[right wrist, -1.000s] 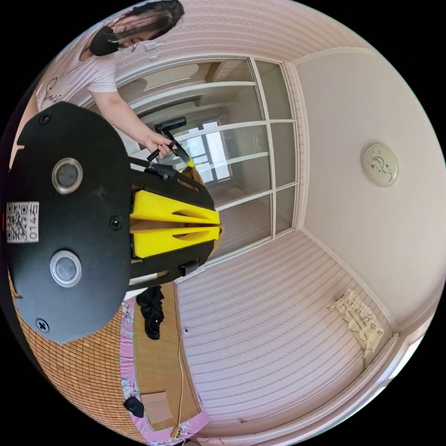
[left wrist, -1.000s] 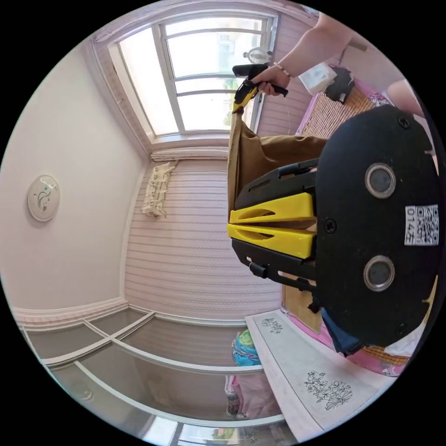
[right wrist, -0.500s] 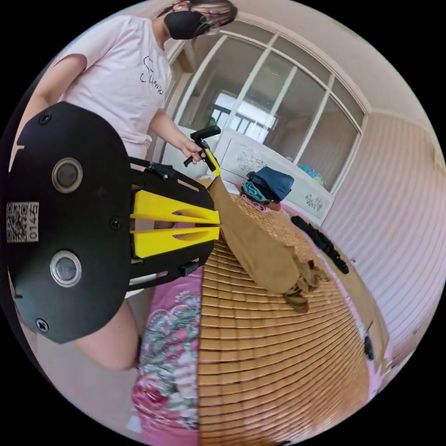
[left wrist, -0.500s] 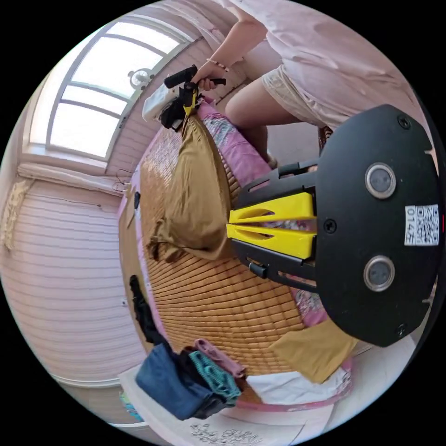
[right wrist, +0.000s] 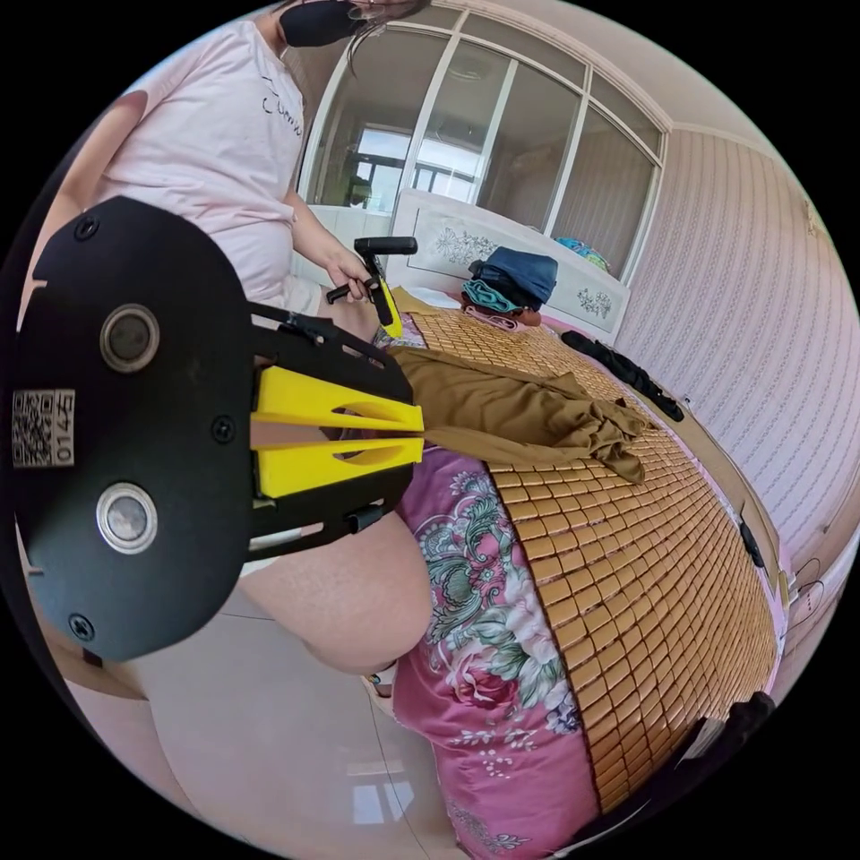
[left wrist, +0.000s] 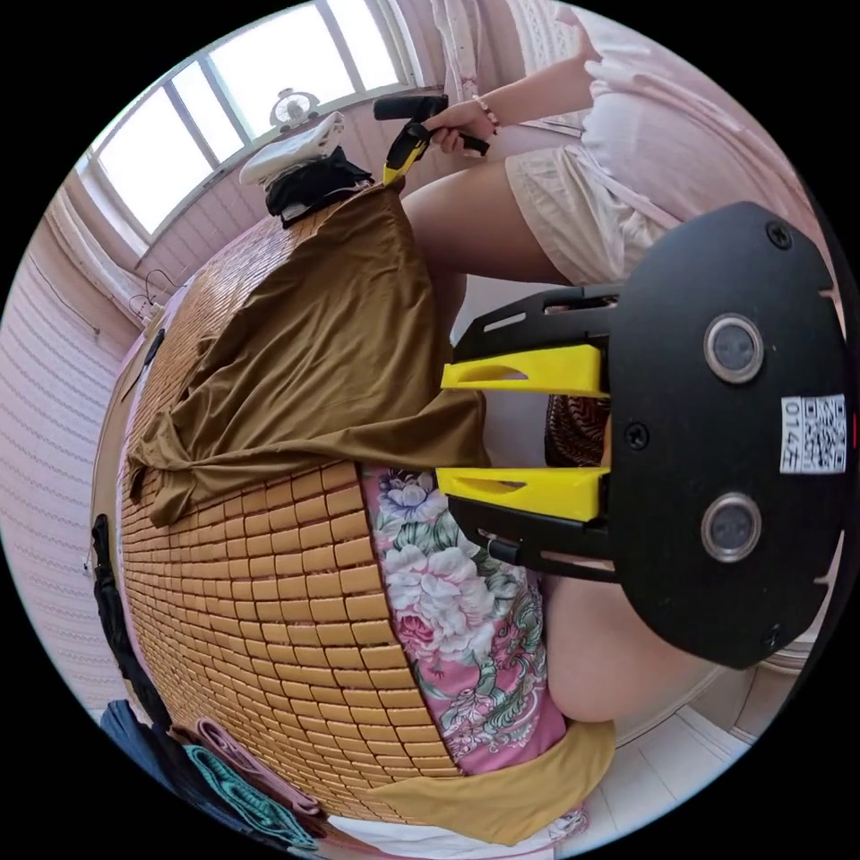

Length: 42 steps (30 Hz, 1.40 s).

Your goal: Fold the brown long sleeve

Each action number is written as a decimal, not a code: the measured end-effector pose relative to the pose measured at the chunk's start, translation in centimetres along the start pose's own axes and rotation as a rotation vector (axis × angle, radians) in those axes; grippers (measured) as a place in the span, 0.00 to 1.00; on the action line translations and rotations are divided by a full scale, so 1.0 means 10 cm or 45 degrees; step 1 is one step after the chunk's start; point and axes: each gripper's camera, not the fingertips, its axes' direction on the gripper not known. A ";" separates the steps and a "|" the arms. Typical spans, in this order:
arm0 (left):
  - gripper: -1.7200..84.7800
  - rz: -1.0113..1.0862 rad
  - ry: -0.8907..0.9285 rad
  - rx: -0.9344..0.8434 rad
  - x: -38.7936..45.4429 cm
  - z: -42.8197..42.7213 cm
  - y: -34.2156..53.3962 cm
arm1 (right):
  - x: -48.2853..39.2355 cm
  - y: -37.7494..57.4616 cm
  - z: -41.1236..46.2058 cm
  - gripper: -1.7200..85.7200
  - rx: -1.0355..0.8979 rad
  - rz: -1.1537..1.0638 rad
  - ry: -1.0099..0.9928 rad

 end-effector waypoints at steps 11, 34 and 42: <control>0.03 0.070 -0.264 -0.066 -0.06 0.34 -0.33 | -0.28 -0.02 0.22 0.03 -0.091 -0.041 0.181; 0.01 -0.025 -0.057 0.121 -0.62 -0.06 0.28 | -0.55 0.02 1.06 0.07 -0.567 -0.062 0.718; 0.01 0.028 0.048 0.395 -0.81 -0.62 0.79 | -0.99 0.52 0.10 0.01 -0.219 -0.219 0.147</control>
